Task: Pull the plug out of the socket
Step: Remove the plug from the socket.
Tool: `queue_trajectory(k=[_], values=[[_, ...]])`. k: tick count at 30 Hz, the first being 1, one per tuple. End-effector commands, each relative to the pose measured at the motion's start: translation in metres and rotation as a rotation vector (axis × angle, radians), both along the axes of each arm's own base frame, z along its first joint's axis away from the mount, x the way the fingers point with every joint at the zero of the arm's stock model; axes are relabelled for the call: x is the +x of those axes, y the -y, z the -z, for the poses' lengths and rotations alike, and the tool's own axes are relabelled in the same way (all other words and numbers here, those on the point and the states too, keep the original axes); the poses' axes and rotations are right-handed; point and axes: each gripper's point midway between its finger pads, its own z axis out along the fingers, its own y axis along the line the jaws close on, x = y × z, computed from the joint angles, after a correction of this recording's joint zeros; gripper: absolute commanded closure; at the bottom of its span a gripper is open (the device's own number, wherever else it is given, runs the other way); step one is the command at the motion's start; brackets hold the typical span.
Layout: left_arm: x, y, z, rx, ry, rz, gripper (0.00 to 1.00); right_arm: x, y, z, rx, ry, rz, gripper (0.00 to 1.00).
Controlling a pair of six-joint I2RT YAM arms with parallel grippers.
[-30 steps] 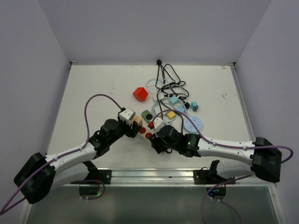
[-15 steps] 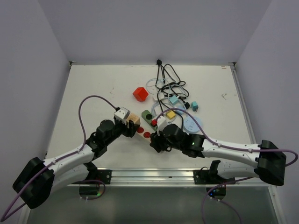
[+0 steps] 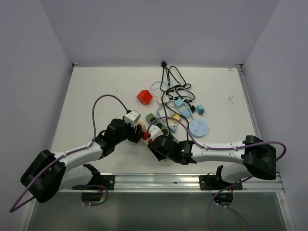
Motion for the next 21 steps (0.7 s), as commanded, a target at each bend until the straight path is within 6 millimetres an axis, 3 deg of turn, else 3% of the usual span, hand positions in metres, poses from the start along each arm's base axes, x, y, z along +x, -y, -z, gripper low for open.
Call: queue_trajectory(k=[1, 4, 8, 14, 21], values=[[0.053, -0.027, -0.044, 0.02, 0.164, -0.215, 1.0, -0.016, 0.037, 0.019, -0.167, -0.041, 0.003, 1.0], [0.052, -0.028, -0.042, 0.014, 0.167, -0.218, 1.0, -0.023, 0.031, 0.016, -0.107, -0.072, -0.015, 1.0], [0.047, -0.03, -0.056, -0.075, 0.246, -0.225, 1.0, -0.027, 0.025, 0.011, -0.003, -0.117, -0.012, 1.0], [0.042, -0.037, -0.062, -0.124, 0.27, -0.253, 1.0, -0.027, 0.03, 0.006, 0.097, -0.162, 0.011, 1.0], [0.047, -0.052, -0.057, -0.206, 0.218, -0.287, 1.0, -0.027, 0.044, 0.013, 0.076, -0.154, 0.034, 1.0]])
